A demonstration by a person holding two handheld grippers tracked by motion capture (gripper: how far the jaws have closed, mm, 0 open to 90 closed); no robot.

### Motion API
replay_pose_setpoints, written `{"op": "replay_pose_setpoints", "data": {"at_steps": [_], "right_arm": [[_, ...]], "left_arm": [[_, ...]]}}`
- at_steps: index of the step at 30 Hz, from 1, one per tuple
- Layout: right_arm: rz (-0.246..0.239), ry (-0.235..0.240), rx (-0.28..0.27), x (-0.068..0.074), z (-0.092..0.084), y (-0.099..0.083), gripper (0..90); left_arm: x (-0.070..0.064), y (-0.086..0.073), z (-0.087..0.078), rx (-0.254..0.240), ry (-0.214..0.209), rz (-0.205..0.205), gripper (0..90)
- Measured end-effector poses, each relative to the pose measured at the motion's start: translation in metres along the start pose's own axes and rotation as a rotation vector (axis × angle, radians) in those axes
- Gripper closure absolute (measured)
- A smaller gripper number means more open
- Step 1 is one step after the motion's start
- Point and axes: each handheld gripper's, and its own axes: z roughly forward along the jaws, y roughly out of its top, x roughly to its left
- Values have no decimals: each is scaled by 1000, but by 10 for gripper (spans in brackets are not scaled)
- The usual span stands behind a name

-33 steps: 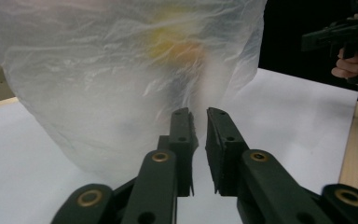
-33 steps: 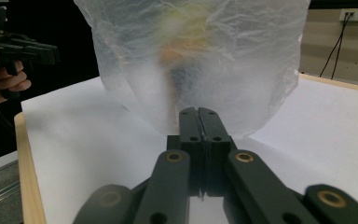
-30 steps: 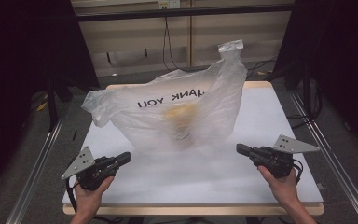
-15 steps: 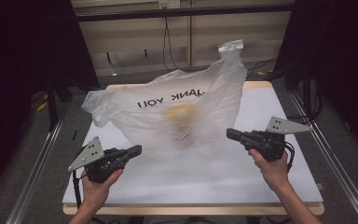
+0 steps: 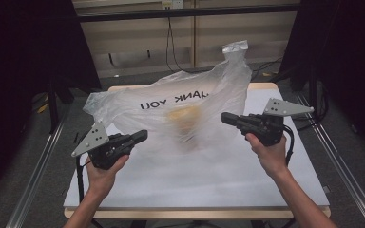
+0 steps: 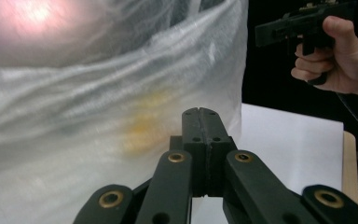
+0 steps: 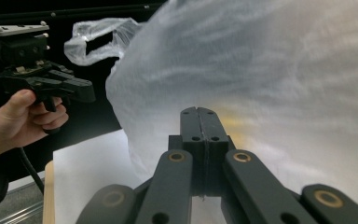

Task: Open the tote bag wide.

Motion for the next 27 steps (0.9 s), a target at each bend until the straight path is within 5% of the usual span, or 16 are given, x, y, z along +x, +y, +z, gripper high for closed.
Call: {"op": "replay_pose_setpoints", "data": {"at_steps": [13,20,27], "right_arm": [[-28,-7,-2,-12,28,32,900],[-30,-7,-10,-20,41,48,900],[-45,6,-8,-18,59,63,900]], "left_arm": [[15,26,23,-24,-5,15,900],[30,35,36,-8,9,4,900],[46,56,52,-44,4,-22,900]]}}
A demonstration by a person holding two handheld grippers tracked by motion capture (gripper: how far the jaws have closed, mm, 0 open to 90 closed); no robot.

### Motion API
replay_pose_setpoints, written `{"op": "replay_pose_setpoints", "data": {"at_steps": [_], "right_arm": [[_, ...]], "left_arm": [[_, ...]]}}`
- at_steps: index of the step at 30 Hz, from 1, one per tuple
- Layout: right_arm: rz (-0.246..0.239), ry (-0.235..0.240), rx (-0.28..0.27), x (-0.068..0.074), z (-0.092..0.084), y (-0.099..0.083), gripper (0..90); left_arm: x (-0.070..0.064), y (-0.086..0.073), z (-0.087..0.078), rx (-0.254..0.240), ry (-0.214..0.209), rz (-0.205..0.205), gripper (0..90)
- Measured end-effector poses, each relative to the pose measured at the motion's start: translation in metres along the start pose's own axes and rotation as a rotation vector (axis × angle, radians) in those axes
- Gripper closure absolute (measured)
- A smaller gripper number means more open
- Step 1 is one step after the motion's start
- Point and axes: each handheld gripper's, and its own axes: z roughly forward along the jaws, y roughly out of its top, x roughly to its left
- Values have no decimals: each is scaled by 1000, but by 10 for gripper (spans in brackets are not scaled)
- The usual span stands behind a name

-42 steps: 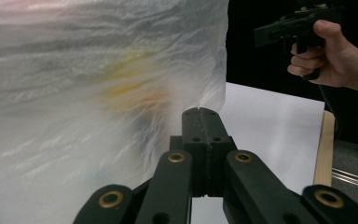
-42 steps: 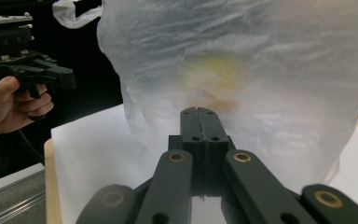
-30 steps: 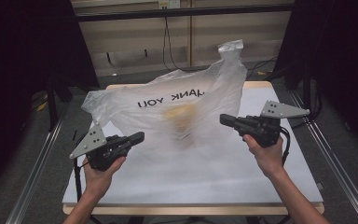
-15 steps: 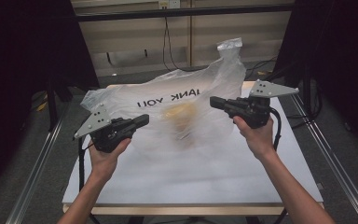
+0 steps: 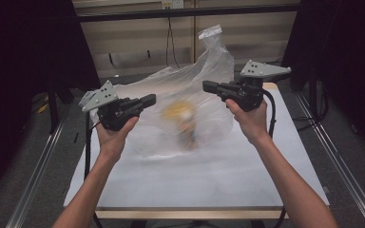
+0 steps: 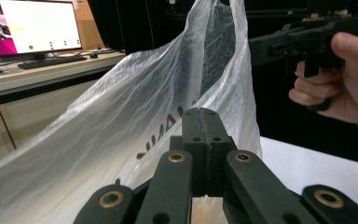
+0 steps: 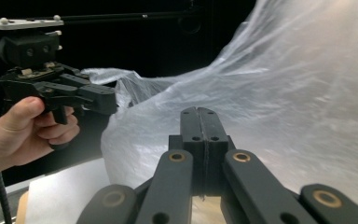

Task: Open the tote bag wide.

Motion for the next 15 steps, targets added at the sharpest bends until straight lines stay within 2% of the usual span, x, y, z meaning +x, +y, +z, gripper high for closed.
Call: {"op": "replay_pose_setpoints", "data": {"at_steps": [2,5,7,9,12,15], "right_arm": [[-5,3,3,1,5,0,900],[2,12,7,1,12,-2,900],[3,16,3,2,13,-1,900],[-3,24,4,4,17,4,900],[-6,30,-2,6,19,8,900],[-11,32,-15,9,20,17,900]], "left_arm": [[1,1,2,2,2,3,900],[6,0,11,1,1,-27,900],[6,0,14,6,3,-33,900],[8,-2,23,8,-18,-59,900],[10,-3,27,26,-14,-49,900],[8,-7,37,44,-32,-71,900]]}}
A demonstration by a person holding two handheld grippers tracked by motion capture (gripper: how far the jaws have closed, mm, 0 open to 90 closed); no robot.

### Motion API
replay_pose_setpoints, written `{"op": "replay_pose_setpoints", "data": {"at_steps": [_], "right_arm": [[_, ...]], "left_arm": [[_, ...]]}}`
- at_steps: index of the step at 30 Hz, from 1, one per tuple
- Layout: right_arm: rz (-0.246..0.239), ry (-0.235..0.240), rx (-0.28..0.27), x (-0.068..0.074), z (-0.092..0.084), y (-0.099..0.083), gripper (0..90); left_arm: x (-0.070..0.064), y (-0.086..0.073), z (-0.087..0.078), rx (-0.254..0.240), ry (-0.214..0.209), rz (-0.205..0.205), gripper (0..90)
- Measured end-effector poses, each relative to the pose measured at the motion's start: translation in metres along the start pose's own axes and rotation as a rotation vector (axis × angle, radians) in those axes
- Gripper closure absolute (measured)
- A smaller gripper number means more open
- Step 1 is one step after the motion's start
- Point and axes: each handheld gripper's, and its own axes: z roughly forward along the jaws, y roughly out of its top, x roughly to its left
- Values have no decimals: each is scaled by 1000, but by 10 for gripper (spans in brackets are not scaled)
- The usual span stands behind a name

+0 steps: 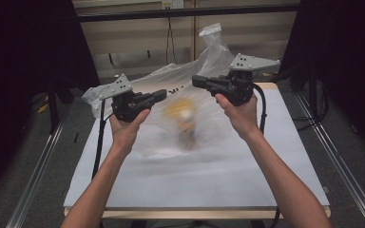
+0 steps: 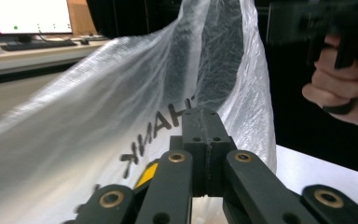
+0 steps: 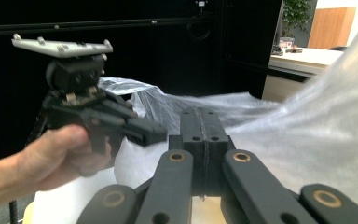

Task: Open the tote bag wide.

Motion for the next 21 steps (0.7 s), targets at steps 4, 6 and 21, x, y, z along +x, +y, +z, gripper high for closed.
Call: {"op": "replay_pose_setpoints", "data": {"at_steps": [4,6,21], "right_arm": [[-9,-3,2,1,4,8,900],[-12,-6,2,2,6,11,900],[64,-74,83,-23,26,-23,900]], "left_arm": [[-5,-2,10,25,-32,13,900],[-6,-3,12,31,-39,17,900],[-20,-30,31,122,-98,38,900]]}}
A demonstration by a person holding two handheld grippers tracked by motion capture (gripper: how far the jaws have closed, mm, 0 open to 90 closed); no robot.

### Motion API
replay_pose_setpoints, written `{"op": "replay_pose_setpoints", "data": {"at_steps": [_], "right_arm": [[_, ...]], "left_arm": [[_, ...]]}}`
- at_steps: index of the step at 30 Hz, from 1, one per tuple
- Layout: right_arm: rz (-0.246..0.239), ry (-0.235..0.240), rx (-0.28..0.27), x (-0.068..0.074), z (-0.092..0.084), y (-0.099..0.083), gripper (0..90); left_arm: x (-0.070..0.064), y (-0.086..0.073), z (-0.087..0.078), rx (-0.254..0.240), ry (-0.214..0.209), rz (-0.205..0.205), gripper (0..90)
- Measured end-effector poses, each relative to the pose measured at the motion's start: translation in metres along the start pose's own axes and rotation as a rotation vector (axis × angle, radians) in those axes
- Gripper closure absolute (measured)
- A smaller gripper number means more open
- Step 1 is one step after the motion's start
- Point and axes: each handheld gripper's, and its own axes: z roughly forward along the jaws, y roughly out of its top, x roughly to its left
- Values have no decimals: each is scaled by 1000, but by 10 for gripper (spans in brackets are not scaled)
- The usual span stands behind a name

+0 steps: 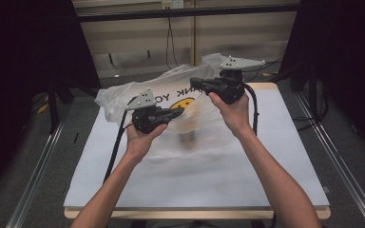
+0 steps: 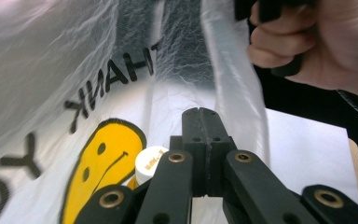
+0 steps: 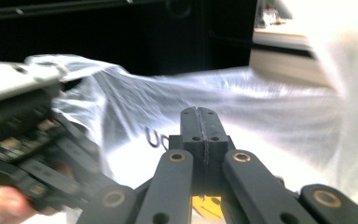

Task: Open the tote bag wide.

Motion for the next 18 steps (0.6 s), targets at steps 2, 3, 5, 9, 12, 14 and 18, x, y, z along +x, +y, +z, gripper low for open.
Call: {"op": "replay_pose_setpoints", "data": {"at_steps": [2,3,5,9,12,14,18], "right_arm": [[8,-14,20,-6,1,-8,900],[26,-24,36,-13,2,-17,900],[35,-37,57,-19,3,-26,900],[58,-66,125,-29,12,-41,900],[67,-60,149,-33,20,-51,900],[75,-63,160,-37,25,-57,900],[98,-53,167,-42,33,-69,900]], "left_arm": [[2,-3,-1,-2,8,-10,900],[4,-5,-2,-2,13,-11,900],[13,-10,-4,6,34,-27,900],[20,-15,-4,13,50,-46,900],[28,-21,-3,25,67,-69,900],[38,-27,-2,37,82,-87,900],[48,-36,3,61,89,-110,900]]}}
